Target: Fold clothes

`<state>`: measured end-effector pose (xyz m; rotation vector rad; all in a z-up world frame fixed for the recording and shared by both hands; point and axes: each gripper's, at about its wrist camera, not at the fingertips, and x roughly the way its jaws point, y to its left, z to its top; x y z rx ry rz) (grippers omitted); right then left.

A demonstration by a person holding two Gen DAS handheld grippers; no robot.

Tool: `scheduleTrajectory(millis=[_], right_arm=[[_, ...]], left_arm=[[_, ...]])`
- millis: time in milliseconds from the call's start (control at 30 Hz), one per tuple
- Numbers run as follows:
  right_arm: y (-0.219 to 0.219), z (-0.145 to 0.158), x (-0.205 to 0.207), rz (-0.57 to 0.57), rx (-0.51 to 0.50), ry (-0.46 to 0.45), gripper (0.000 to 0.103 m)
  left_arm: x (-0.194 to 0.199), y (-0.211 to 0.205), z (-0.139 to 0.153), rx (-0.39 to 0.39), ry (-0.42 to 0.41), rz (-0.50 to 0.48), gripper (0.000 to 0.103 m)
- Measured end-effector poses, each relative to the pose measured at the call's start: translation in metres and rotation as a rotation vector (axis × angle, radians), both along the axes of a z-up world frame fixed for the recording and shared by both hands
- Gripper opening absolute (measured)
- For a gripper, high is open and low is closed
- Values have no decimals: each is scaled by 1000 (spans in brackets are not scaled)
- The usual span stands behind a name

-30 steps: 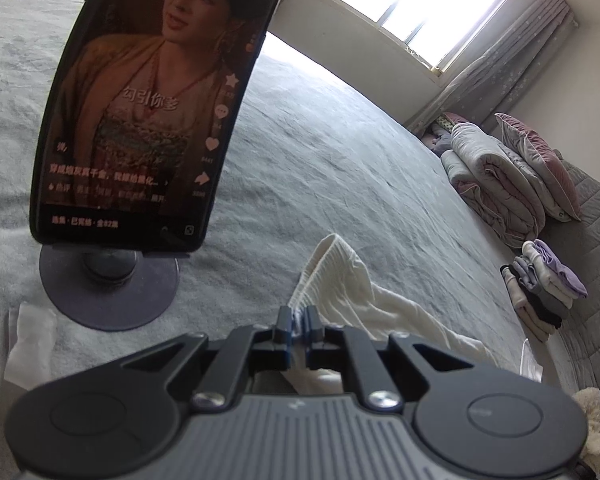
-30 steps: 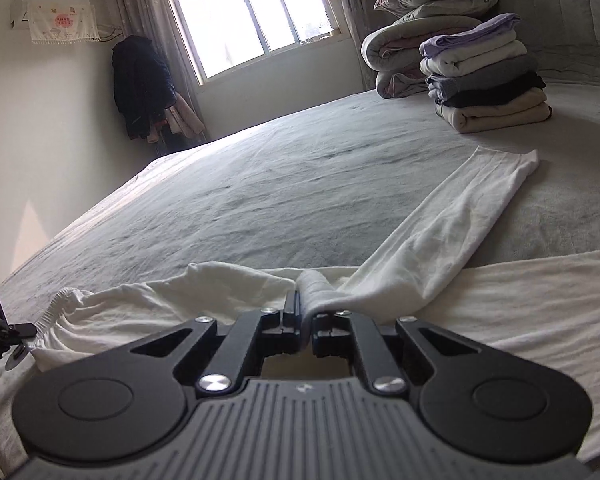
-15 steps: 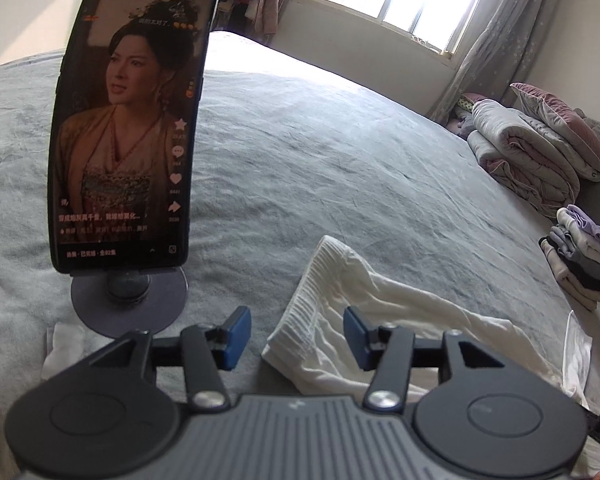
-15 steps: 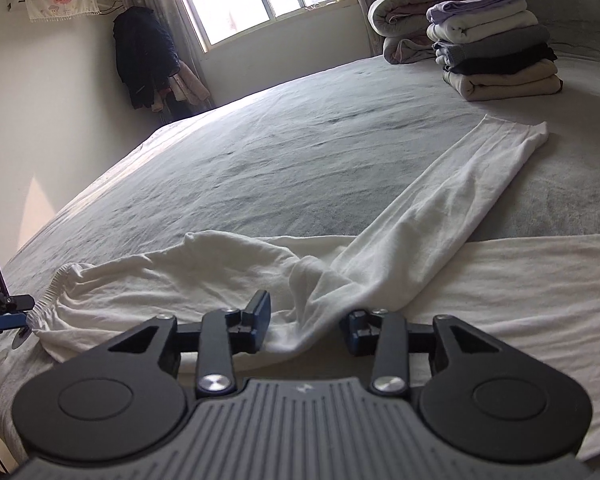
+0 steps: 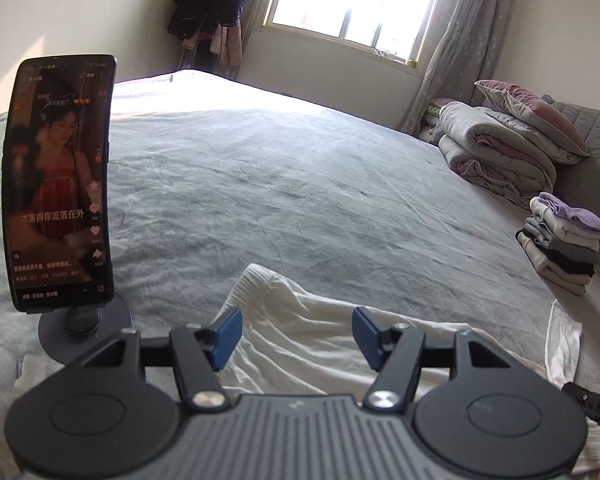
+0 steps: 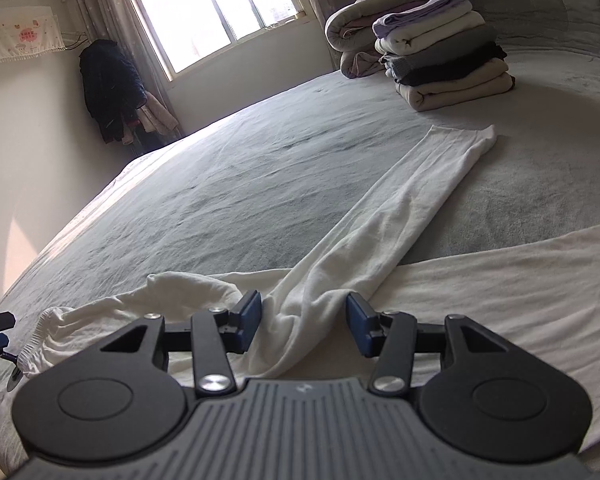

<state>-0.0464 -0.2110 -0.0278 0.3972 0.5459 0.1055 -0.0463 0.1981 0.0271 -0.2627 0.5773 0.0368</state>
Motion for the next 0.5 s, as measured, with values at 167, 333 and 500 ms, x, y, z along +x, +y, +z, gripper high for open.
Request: scheduleTrajectory(millis=[167,333,500], right_arm=[[-4,0,0,-16,4,-2,54],[-8,0,1,-28,11,0,57],[-13,3,0,-39,6,-9,57]], left_arm=[[10,-24,-2,-11,12,-73,63],[17,-49,-4,-10,30,-154,67],[21,-80,-11,-5,58,-269,67]])
